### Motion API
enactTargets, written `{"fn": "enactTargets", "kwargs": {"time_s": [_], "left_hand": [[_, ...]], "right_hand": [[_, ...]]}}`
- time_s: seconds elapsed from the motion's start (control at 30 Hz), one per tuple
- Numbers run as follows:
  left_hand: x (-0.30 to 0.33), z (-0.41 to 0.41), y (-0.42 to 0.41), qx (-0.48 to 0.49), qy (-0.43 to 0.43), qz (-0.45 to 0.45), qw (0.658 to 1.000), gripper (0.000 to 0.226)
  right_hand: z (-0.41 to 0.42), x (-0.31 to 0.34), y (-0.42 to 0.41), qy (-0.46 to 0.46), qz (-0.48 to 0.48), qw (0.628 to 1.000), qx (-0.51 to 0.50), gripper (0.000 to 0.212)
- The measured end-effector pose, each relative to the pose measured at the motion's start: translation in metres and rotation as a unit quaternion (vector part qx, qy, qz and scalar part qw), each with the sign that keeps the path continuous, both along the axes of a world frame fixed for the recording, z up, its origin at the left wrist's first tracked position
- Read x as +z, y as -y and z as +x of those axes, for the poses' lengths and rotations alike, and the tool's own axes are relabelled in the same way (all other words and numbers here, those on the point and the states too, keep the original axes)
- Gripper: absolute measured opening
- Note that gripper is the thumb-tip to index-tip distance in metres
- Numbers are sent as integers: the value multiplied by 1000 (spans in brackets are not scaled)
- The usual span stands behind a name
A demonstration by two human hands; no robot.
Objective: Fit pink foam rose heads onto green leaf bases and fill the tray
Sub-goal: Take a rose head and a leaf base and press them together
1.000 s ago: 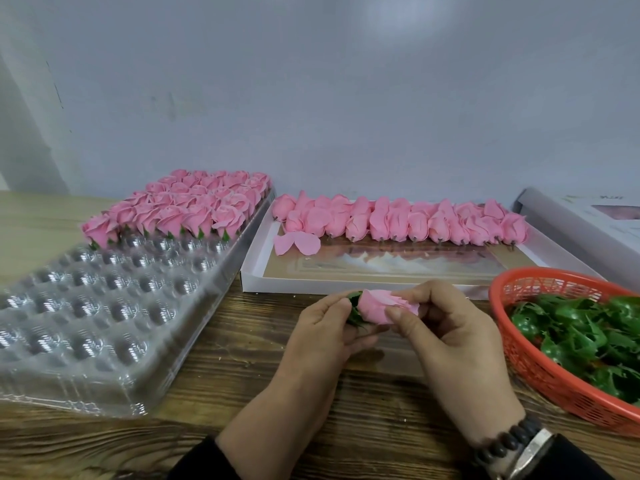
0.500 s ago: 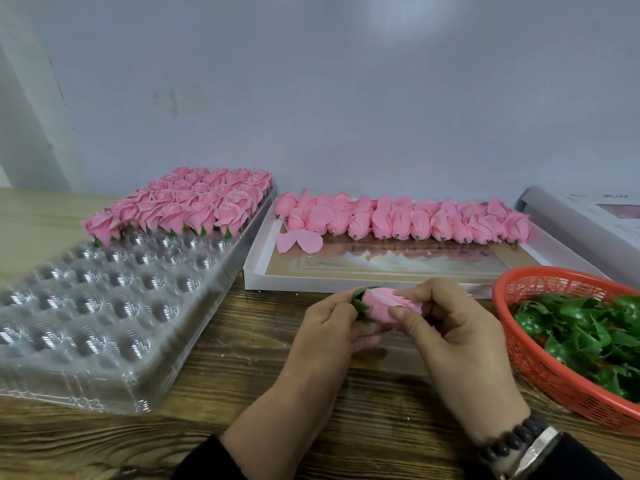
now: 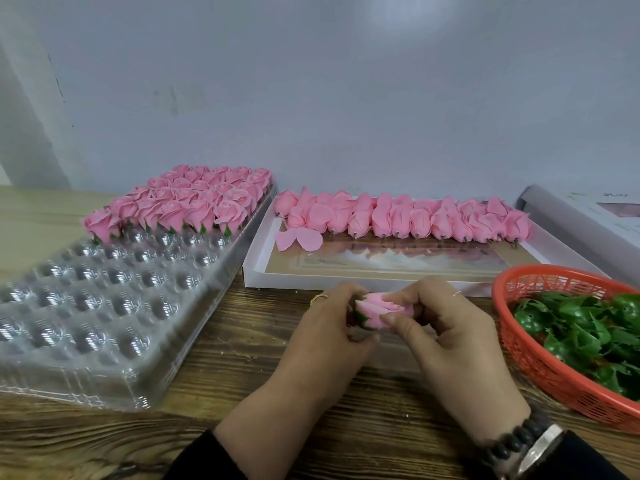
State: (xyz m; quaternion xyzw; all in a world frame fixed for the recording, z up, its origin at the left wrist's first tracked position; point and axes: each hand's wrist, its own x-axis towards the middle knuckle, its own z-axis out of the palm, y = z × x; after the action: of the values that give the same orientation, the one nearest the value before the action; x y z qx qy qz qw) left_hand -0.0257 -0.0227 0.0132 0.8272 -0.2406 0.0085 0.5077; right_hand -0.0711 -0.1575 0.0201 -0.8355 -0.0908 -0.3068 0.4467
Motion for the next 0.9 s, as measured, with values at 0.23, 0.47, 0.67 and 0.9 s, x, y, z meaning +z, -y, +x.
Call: {"fn": "enactTargets", "kwargs": {"time_s": [0.23,0.47,0.67,0.9], "left_hand": [[2,-5,4,-27,-35,-5,999,31],[8,-7,2,-71,-127,-123,982,21],[9,-6,6,-3,-271,-378,885,31],[14,-15,12,-49,-368,-470,801,26]], "right_hand": [[-4,6,-2,-41,-109,989,93,22],[-9,11,-7,35,-106,989,102,21],[-7,1,-10,23,45,999,3,39],[-3,-4,-29,-63,34,997,27,49]]}}
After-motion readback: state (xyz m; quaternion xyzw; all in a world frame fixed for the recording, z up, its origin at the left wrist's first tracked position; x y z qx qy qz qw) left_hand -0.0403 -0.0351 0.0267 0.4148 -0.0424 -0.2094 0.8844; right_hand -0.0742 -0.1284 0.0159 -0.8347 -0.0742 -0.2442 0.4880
